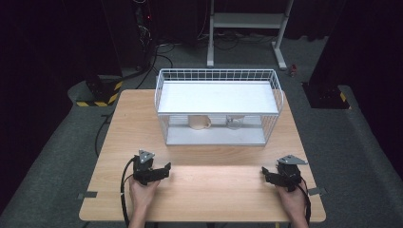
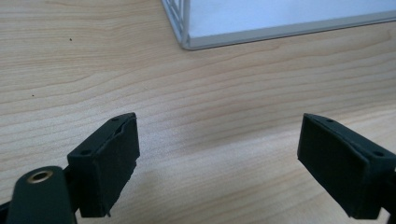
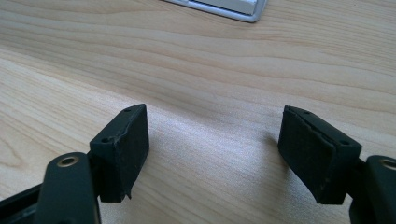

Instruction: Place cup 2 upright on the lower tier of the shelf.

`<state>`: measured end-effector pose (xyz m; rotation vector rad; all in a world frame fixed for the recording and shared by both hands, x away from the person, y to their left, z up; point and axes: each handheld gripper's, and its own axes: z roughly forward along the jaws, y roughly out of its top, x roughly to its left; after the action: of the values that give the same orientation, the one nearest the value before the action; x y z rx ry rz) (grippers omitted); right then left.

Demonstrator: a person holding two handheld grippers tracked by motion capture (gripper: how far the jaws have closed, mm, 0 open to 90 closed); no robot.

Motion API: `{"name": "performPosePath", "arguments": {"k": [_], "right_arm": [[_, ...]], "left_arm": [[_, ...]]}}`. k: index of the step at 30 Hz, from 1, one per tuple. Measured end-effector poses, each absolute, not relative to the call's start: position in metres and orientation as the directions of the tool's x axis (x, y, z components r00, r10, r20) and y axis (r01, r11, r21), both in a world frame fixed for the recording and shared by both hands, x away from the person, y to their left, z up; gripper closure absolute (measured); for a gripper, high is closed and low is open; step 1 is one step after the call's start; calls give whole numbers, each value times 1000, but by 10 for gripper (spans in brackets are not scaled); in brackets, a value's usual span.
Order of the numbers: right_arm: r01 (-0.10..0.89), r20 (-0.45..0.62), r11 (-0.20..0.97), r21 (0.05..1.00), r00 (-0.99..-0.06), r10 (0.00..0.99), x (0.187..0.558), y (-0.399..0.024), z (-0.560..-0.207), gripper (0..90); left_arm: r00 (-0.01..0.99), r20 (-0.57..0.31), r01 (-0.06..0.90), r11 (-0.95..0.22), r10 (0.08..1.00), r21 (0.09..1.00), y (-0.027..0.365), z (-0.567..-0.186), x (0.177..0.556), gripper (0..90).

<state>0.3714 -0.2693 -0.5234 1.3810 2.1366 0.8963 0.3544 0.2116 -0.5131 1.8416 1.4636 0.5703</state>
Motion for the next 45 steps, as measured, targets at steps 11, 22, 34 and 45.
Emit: {"name": "performPosePath", "arguments": {"k": [11,22,34,45], "right_arm": [[629,-17,291,721,-404,915,371,-269,-523,247],[628,-18,293,721,-405,914,371,-269,-523,247],[627,-18,293,722,-406,914,372,-269,-524,247],[629,-16,290,721,-402,915,372,-269,-524,248]], "left_arm": [[243,-41,670,-137,969,730,207,-524,365,133],[233,-7,660,-153,972,735,203,-528,367,134],[235,14,660,-170,972,732,201,-529,367,145],[235,10,661,-167,972,731,201,-528,367,149]]}}
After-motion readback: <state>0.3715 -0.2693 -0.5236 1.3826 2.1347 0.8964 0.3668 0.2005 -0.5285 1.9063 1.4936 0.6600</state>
